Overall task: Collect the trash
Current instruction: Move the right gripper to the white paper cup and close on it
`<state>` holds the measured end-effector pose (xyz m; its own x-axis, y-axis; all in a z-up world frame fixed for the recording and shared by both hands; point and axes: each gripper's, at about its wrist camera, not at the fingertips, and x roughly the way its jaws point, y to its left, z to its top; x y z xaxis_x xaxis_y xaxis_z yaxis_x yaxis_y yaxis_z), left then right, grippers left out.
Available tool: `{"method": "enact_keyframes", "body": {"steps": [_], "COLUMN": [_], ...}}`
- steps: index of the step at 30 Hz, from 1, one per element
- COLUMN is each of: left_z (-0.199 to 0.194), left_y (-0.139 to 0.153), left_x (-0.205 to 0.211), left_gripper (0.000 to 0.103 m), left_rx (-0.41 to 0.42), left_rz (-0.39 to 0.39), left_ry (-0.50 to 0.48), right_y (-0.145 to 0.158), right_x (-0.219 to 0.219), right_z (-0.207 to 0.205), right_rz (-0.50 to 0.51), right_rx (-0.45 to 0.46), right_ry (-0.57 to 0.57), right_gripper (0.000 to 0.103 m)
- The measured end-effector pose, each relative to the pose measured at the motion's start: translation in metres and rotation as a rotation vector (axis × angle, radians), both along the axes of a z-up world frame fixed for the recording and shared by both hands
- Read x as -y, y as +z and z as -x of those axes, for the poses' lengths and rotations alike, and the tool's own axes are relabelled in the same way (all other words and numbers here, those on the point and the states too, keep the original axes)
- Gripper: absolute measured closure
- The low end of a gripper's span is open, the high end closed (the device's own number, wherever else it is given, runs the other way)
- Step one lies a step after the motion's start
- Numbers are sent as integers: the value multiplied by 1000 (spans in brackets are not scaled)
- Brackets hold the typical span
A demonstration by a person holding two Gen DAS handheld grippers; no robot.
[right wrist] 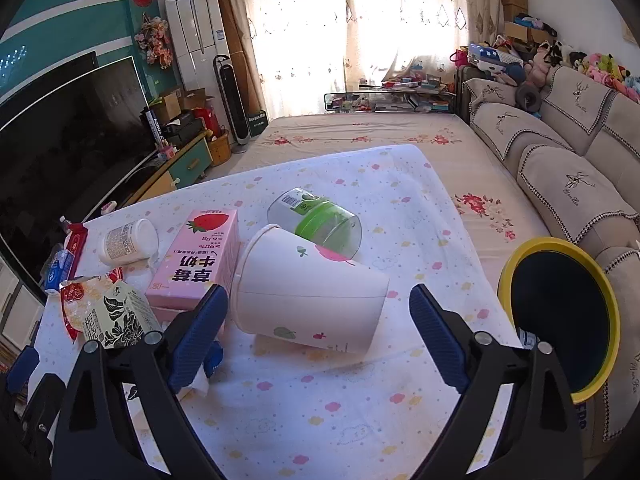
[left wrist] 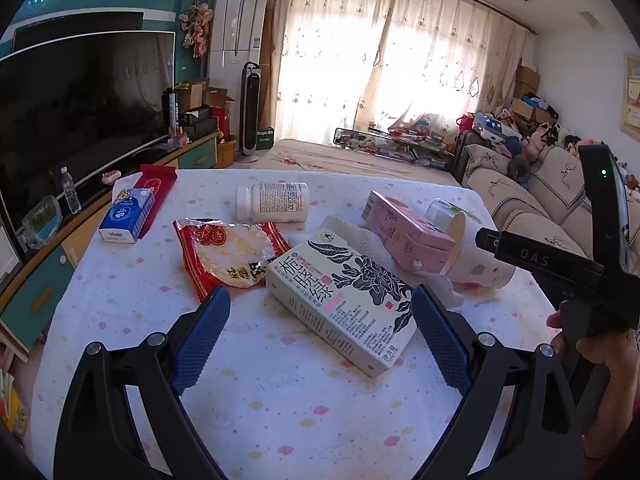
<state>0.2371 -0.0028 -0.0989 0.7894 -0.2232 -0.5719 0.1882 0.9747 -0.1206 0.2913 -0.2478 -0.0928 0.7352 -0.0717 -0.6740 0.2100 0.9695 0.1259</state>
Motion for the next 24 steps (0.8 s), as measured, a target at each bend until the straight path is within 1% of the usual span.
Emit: {"method": "enact_keyframes", "body": {"steps": [4,17,18,19,24], "left_z": [2,1,1,1,1], "left_y": [-1,-4,-4,-4,-4], "left_x": [3,9,9,9,9], "left_gripper": [12,12,12,12,12], "left_rx": [2,0,0,0,-1], "left_rz": [-5,-18,-18,-18,-21], "left_ry": [-2,-6,-6,-5,-5], "right_y": [-2,-25,-26,-26,-24], "right_x": [-3,-1,0,0,3], "right_z": [-10,-28,-28,-27,-23], "right_rz": [7,-53,-52,-54,-58], "right_rx": [-18,-93,-93,-92,-75], "right_ry": [-17,-80,-82,-78,-71], "right_gripper": [13,13,15,22,23]}}
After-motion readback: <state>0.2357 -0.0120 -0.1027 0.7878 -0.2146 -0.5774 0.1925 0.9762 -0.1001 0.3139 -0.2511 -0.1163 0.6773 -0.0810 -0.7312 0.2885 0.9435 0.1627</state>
